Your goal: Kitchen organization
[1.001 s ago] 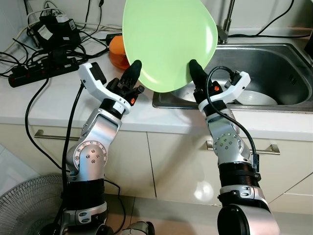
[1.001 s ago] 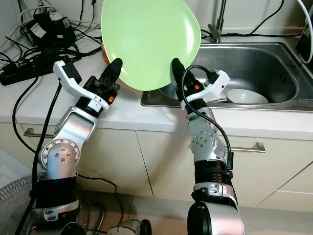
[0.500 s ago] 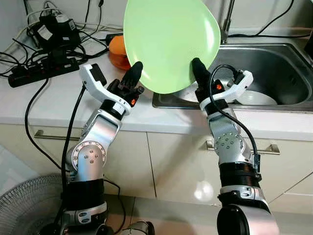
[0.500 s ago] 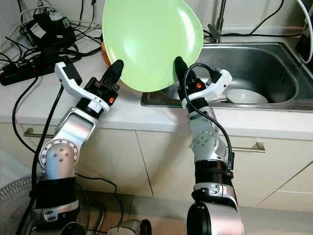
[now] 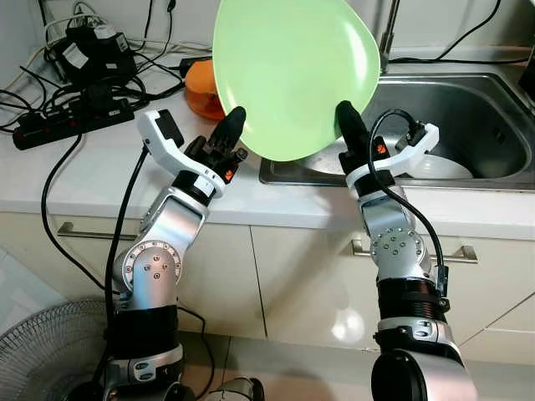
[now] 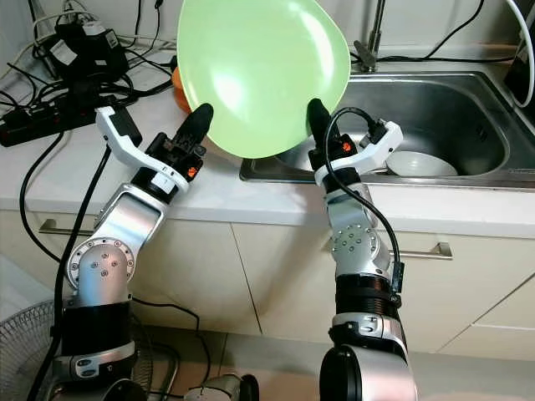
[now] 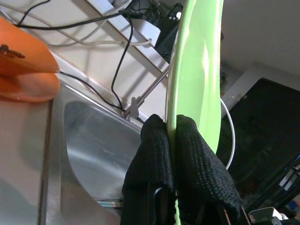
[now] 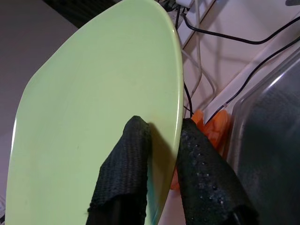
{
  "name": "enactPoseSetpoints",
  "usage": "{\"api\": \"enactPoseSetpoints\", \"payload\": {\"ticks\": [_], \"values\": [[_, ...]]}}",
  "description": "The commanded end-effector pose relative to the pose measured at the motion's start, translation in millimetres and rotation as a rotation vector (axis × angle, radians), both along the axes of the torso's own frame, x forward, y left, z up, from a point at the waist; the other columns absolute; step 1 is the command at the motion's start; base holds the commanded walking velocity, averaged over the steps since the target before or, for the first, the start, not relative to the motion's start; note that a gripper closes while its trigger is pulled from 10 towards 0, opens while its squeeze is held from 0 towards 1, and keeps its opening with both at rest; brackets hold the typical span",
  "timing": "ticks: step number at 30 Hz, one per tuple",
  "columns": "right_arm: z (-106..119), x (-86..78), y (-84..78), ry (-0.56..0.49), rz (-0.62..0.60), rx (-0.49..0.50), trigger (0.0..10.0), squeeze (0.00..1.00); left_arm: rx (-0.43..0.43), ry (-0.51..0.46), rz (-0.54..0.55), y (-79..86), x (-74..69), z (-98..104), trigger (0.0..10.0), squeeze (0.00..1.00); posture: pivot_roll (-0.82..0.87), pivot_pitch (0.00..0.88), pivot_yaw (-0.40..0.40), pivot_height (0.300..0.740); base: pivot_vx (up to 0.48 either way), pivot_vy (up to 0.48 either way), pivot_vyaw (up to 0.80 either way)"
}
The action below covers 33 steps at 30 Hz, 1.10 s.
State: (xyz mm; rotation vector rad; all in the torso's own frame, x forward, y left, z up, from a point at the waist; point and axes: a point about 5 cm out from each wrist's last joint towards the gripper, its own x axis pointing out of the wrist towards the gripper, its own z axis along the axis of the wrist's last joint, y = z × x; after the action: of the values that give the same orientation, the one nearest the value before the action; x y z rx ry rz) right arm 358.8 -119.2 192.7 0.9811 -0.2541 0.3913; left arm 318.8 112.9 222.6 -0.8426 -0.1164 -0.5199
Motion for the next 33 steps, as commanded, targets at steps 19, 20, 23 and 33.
{"api": "enactPoseSetpoints", "payload": {"ticks": [19,20,23,33], "values": [[10,-4.7,6.0,-0.054,0.041,0.036,0.0,0.00,0.239,0.130,0.012,-13.2,5.9,-29,10.0,0.97,0.16,0.037,0.125,0.740,0.000,0.000,0.00],[10,-4.8,6.6,-0.053,0.042,0.038,0.0,0.00,0.242,0.131,0.016,-12.8,6.2,-29,10.0,1.00,0.16,0.036,0.123,0.740,0.000,0.000,0.00],[10,-4.6,6.8,-0.053,0.041,0.043,0.0,0.00,0.257,0.136,0.021,-12.0,6.5,-31,10.0,1.00,0.16,0.037,0.123,0.740,0.000,0.000,0.00],[12,-1.7,0.0,-0.039,0.003,0.092,0.0,0.00,0.272,0.127,0.014,-13.7,6.1,-32,10.0,1.00,0.16,0.037,0.122,0.740,0.000,0.000,0.00]]}}
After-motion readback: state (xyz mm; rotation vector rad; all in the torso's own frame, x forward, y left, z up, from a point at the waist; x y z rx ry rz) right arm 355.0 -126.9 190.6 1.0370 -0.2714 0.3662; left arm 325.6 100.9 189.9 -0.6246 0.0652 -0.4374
